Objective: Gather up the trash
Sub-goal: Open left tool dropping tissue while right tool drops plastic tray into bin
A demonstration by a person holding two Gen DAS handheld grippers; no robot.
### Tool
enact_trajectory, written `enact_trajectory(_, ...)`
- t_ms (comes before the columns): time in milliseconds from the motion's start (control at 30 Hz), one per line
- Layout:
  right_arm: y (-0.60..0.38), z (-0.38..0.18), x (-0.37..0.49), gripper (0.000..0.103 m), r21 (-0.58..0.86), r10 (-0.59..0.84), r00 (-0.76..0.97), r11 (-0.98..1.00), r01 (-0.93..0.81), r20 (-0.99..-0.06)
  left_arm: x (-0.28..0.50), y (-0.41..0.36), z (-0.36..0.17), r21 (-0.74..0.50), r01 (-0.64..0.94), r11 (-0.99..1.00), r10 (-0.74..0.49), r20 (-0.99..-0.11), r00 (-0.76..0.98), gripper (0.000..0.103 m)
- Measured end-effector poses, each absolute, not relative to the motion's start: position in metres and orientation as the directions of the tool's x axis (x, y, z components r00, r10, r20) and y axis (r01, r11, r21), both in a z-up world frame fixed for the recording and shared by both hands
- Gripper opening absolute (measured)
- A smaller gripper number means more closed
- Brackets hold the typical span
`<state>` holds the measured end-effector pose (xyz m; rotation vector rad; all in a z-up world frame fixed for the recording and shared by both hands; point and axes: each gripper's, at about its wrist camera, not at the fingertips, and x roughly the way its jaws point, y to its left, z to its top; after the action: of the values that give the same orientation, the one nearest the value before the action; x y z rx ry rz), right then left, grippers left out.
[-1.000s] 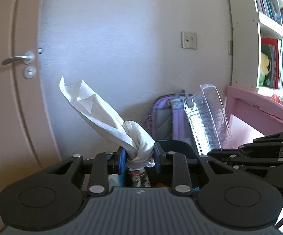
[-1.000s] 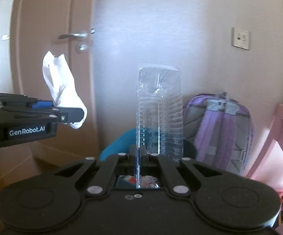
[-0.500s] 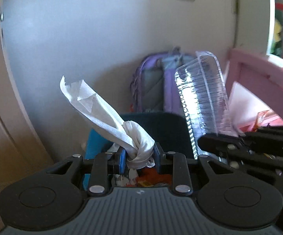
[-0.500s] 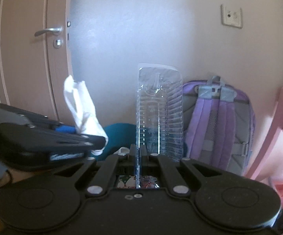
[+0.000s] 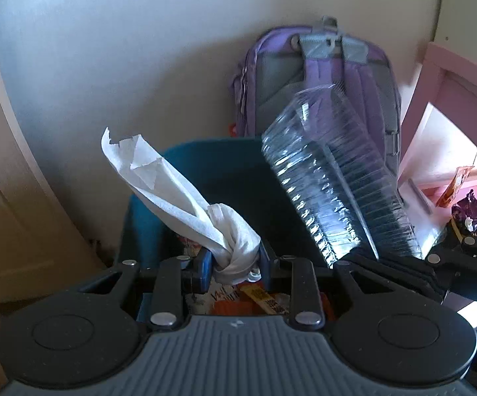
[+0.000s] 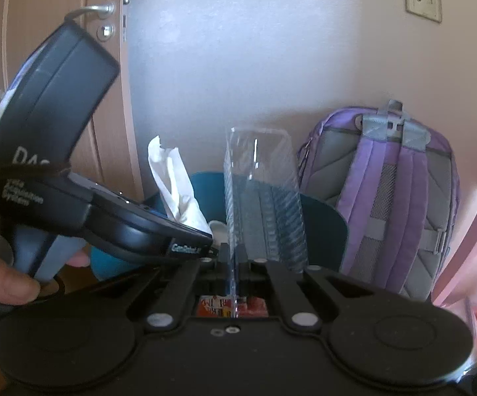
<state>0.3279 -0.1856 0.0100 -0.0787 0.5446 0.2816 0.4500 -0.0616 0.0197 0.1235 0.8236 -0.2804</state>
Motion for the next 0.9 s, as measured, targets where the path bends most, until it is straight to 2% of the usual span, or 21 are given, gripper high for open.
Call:
enact_trajectory(300, -0.180, -0.003, 0.335, 0.016, 0.000, 0.223, 0.782, 0.962, -0.274, -0.582, 0.465, -0.055, 0.000, -0.050, 0.259, 0.964, -0.198, -0.789, 0.582, 0.031)
enact_trajectory(333, -0.181, -0.004, 0.334, 0.017, -0.001, 0.219, 0.780, 0.963, -0.270, -0.586, 0.465, -0.053, -0.002, -0.058, 0.255, 0.965, -0.200, -0.792, 0.576, 0.034)
enact_trajectory(433, -0.183, -0.006, 0.333, 0.020, -0.002, 0.200, 0.782, 0.968, -0.249, -0.590, 0.463, -0.050, -0.005, -0.063, 0.246, 0.967, -0.199, -0.787, 0.584, 0.054)
enact_trajectory(467, -0.185, -0.007, 0.333, 0.022, 0.001, 0.197, 0.783, 0.970, -0.244, -0.590, 0.460, -0.049, -0.004, -0.069, 0.251, 0.966, -0.210, -0.779, 0.590, 0.058)
enact_trajectory(600, -0.192, -0.005, 0.330, 0.030, 0.025, 0.192, 0.784, 0.975, -0.220, -0.591, 0.449, -0.045, 0.001, -0.093, 0.263, 0.960, -0.239, -0.761, 0.603, 0.065)
enact_trajectory(667, -0.195, -0.002, 0.327, 0.038, 0.037, 0.191, 0.785, 0.977, -0.210, -0.589, 0.441, -0.045, 0.006, -0.082, 0.269, 0.960, -0.238, -0.747, 0.621, 0.068)
enact_trajectory(900, -0.196, 0.018, 0.303, 0.041, 0.037, 0.196, 0.804, 0.976, -0.213, -0.562, 0.416, -0.043, 0.035, -0.082, 0.275, 0.958, -0.253, -0.692, 0.676, 0.072)
